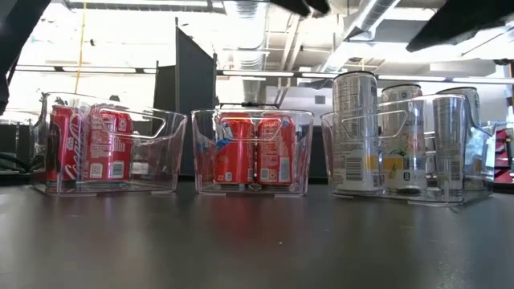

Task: Sort soda cans
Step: Put the red soda can into the left transparent bin

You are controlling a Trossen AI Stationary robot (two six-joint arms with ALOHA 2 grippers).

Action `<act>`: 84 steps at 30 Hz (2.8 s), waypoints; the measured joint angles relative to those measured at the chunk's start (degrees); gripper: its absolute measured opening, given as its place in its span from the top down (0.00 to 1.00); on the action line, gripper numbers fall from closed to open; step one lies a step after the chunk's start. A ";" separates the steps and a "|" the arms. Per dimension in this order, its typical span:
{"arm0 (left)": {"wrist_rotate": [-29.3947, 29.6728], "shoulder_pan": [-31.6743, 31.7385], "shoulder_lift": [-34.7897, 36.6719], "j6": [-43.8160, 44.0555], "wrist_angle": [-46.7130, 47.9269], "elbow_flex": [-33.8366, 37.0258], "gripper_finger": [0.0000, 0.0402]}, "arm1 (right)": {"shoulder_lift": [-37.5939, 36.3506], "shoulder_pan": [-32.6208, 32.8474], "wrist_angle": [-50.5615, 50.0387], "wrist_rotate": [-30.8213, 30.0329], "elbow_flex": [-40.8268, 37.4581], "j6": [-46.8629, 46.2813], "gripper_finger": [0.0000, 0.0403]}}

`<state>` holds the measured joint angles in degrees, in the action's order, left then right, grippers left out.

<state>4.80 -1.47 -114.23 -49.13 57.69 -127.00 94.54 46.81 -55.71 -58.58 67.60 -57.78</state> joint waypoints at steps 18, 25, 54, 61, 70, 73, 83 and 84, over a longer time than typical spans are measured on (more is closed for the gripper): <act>27.49 -1.86 15.99 35.50 19.40 0.00 0.36 | -0.07 8.61 -5.37 -13.14 11.86 16.57 0.37; 35.41 -6.78 19.17 55.23 31.78 3.97 0.43 | -0.11 7.85 -5.10 -14.93 14.72 24.43 0.37; 21.14 47.03 37.78 62.60 14.06 49.96 0.27 | -0.11 2.51 1.84 -14.85 15.03 38.77 0.37; 20.05 54.72 29.12 68.13 22.77 48.65 0.09 | -0.11 2.80 1.44 -14.70 14.61 38.19 0.37; 12.25 58.00 24.09 69.32 22.35 48.04 0.01 | -0.13 4.34 -3.19 -14.43 14.57 32.69 0.37; 12.24 58.16 24.22 69.36 21.61 48.22 0.01 | -0.15 4.80 -3.16 -14.41 14.57 32.63 0.37; 11.22 58.64 24.19 69.08 21.05 48.50 0.01 | -0.15 5.29 -3.40 -14.43 14.57 31.72 0.37; 11.08 58.64 24.19 69.07 21.07 48.50 0.01 | -0.15 5.29 -3.40 -14.43 14.57 31.67 0.37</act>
<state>15.87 57.17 -90.04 19.94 78.76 -78.50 94.39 52.10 -59.11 -73.01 82.17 -26.11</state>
